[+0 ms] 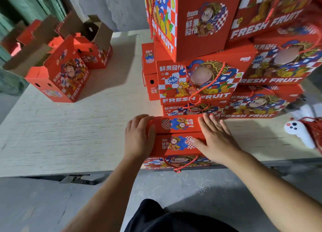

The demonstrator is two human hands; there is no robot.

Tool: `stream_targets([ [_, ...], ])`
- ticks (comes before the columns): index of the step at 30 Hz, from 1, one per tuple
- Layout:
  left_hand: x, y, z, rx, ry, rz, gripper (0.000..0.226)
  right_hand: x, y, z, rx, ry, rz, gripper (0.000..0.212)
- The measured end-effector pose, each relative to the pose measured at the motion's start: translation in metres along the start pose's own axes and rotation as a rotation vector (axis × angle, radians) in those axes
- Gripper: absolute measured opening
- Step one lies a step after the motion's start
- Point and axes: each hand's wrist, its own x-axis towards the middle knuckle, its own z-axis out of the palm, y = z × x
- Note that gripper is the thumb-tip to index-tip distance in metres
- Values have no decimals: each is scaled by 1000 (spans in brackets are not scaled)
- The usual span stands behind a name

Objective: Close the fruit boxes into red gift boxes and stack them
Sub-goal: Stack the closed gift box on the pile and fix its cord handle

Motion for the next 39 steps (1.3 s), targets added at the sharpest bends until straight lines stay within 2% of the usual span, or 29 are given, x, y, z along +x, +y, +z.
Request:
stream_targets([
  [2, -25, 3, 0, -34, 2, 74, 37, -24, -12, 15, 33, 144, -17, 93],
  [4, -49, 10, 5, 74, -89, 134, 46, -40, -23, 26, 45, 204, 7, 88],
  [8, -56, 13, 6, 279, -281, 79, 80, -29, -21, 15, -46, 89, 31, 93],
  [11, -54, 6, 4, 363, -364, 134, 98, -19, -10, 1, -75, 13, -17, 90],
  [14, -56, 1, 3, 381, -363, 178, 100, -28, -9, 8, 36, 29, -15, 85],
  [17, -59, 0, 5, 364, -306, 188, 96, -56, -17, 36, 204, 296, -35, 74],
  [19, -61, -1, 7, 380, -298, 214, 92, -70, -21, 54, 245, 389, -23, 72],
  [25, -51, -2, 6, 398, -383, 196, 92, -66, -18, 61, 267, 342, 11, 83],
  [27, -52, -2, 6, 390, -379, 186, 91, -65, -21, 65, 399, 367, 115, 84],
  [29, -54, -2, 7, 389, -372, 182, 91, -68, -29, 69, 659, 403, 308, 93],
  [32, -53, -2, 7, 382, -368, 192, 92, -68, -38, 72, 1027, 359, 401, 110],
  [34, -52, -3, 6, 389, -366, 197, 93, -64, -44, 67, 1229, 317, 531, 114],
  [36, -52, -1, 6, 390, -370, 193, 94, -62, -54, 58, 1560, 264, 700, 95],
  [39, -54, 4, 5, 398, -373, 181, 94, -65, -71, 44, 1997, -12, 869, 41],
])
